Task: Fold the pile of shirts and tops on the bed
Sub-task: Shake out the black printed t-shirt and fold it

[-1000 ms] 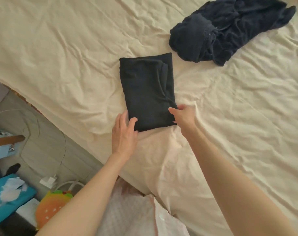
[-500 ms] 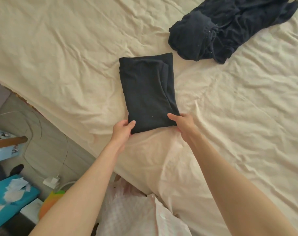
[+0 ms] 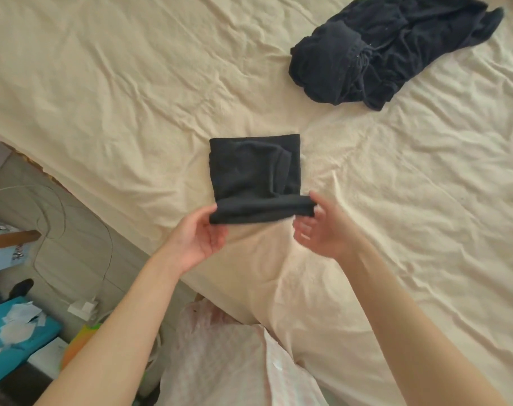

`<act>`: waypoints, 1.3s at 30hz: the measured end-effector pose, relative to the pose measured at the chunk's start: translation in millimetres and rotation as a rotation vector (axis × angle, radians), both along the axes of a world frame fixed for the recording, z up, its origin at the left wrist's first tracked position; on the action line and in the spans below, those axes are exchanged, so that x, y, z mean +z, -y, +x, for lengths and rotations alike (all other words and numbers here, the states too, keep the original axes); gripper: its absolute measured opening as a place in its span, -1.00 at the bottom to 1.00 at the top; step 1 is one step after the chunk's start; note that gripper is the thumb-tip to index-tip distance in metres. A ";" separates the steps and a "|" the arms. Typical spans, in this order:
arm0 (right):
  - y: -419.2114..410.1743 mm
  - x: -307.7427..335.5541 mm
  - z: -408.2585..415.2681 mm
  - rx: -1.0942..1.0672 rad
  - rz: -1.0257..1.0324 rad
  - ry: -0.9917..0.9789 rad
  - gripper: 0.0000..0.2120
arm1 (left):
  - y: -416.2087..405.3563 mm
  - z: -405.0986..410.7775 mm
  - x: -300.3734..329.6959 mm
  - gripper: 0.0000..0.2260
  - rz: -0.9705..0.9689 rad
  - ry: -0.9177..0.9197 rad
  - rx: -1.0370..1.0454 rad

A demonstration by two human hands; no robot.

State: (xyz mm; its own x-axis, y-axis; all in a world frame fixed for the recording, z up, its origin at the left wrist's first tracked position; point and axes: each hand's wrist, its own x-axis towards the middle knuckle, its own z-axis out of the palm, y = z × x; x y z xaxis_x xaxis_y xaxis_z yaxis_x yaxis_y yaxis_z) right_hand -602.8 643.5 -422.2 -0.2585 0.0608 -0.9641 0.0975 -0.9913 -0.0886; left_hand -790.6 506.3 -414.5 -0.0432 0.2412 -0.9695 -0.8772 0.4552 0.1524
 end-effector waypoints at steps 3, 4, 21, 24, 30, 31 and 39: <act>-20.3 2.1 -29.3 -0.104 0.198 -0.054 -0.62 | -40.0 -11.4 -4.9 -0.74 -0.011 -0.179 0.157; -23.7 2.1 -38.3 -0.061 0.326 -0.036 -0.62 | -50.8 -13.0 -8.2 -0.76 -0.008 -0.286 0.143; -20.7 -105.4 -49.1 1.579 1.525 0.435 -0.47 | -65.4 -13.0 -106.2 -0.54 -0.058 -1.479 -1.745; -26.6 -103.4 -55.0 1.539 1.488 0.377 -0.48 | -67.8 -13.9 -108.5 -0.53 -0.028 -1.446 -1.698; -29.1 -68.9 -54.8 0.546 1.088 0.357 -0.56 | -42.2 -20.0 -95.5 -0.52 0.121 -1.509 -1.113; -30.1 -65.6 -54.4 0.401 0.911 0.361 -0.53 | -36.9 -20.4 -93.2 -0.50 0.094 -1.444 -0.978; -50.2 -70.7 -49.0 0.276 0.420 0.125 -0.76 | -47.2 -30.7 -82.2 -0.53 0.013 -0.886 -0.584</act>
State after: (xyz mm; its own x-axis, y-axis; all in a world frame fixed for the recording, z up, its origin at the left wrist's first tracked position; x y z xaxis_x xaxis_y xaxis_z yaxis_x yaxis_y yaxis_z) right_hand -651.8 693.7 -492.9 -0.2038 0.3950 -0.8958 0.3858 -0.8085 -0.4444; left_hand -821.3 553.5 -496.8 -0.6069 0.4629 -0.6461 -0.0965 0.7639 0.6380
